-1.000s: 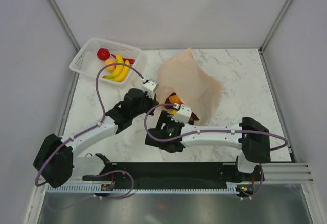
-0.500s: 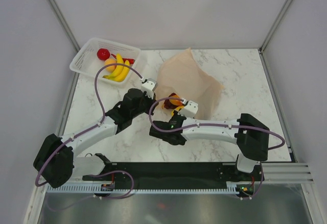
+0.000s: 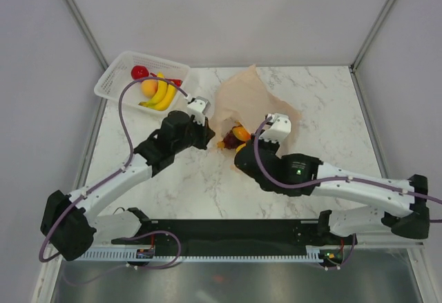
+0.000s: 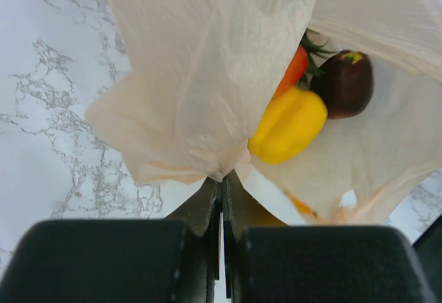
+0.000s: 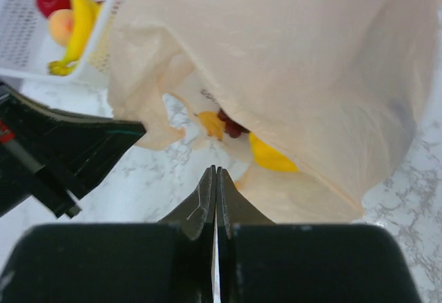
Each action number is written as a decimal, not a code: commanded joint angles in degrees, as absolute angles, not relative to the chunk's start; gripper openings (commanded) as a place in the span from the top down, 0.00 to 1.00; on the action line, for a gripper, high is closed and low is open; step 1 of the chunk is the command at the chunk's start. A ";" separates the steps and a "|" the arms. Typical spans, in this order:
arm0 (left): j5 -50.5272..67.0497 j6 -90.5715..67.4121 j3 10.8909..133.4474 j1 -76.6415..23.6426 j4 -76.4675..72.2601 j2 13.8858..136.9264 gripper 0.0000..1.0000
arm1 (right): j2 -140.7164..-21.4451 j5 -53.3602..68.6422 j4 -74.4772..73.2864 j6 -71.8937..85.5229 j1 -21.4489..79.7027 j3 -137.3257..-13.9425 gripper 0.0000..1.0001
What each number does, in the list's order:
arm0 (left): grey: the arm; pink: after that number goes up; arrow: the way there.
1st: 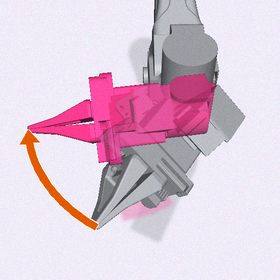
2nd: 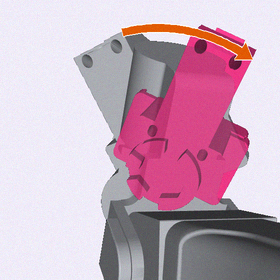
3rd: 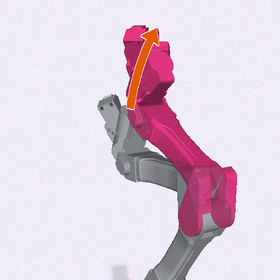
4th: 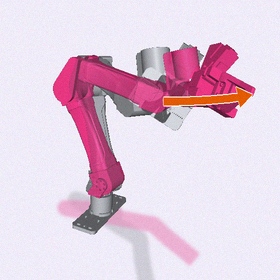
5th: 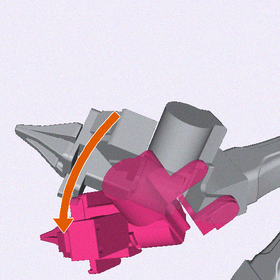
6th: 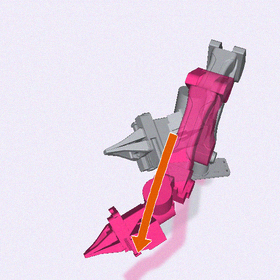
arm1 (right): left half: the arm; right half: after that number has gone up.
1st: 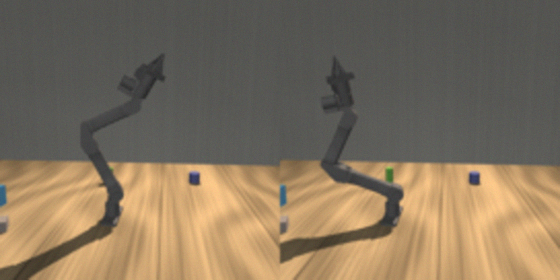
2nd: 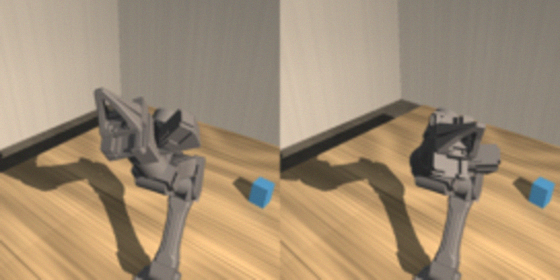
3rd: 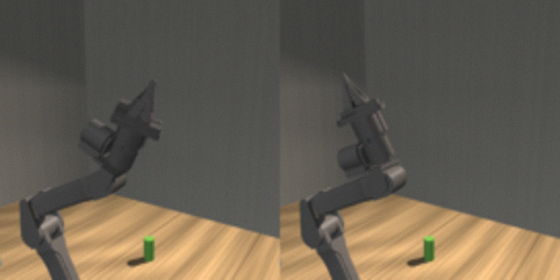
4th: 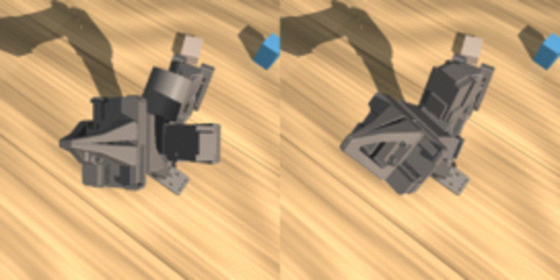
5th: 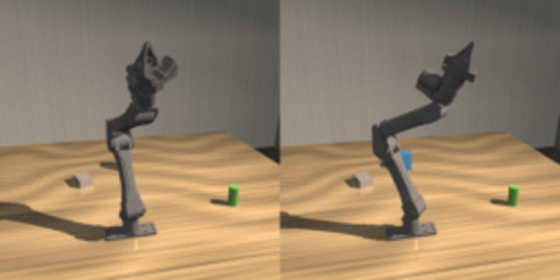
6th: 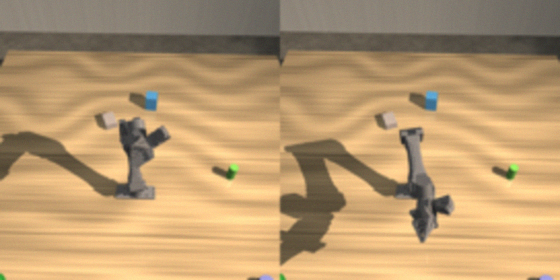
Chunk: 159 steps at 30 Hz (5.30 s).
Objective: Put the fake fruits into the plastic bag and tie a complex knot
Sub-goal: Adjust the plastic bag at the center of the board.
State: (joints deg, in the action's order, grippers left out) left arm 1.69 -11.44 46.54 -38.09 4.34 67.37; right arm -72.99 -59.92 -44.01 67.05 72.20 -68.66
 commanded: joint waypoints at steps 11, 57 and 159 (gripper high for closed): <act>4.13 -13.62 65.32 -37.97 20.93 61.43 0.98 | -66.71 -37.80 -41.75 36.28 70.40 -79.74 0.37; 4.22 -15.73 43.06 -37.88 7.46 57.31 0.98 | -69.62 -62.22 -56.43 77.02 78.40 -71.44 1.00; -0.26 4.91 62.05 -36.30 40.00 49.40 0.09 | -76.99 -10.46 -23.21 33.22 44.03 -76.12 1.00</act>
State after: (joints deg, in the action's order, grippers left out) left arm -2.55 -0.97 62.37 -36.45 43.33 50.81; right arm -76.99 -13.06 -24.95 34.46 43.92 -76.69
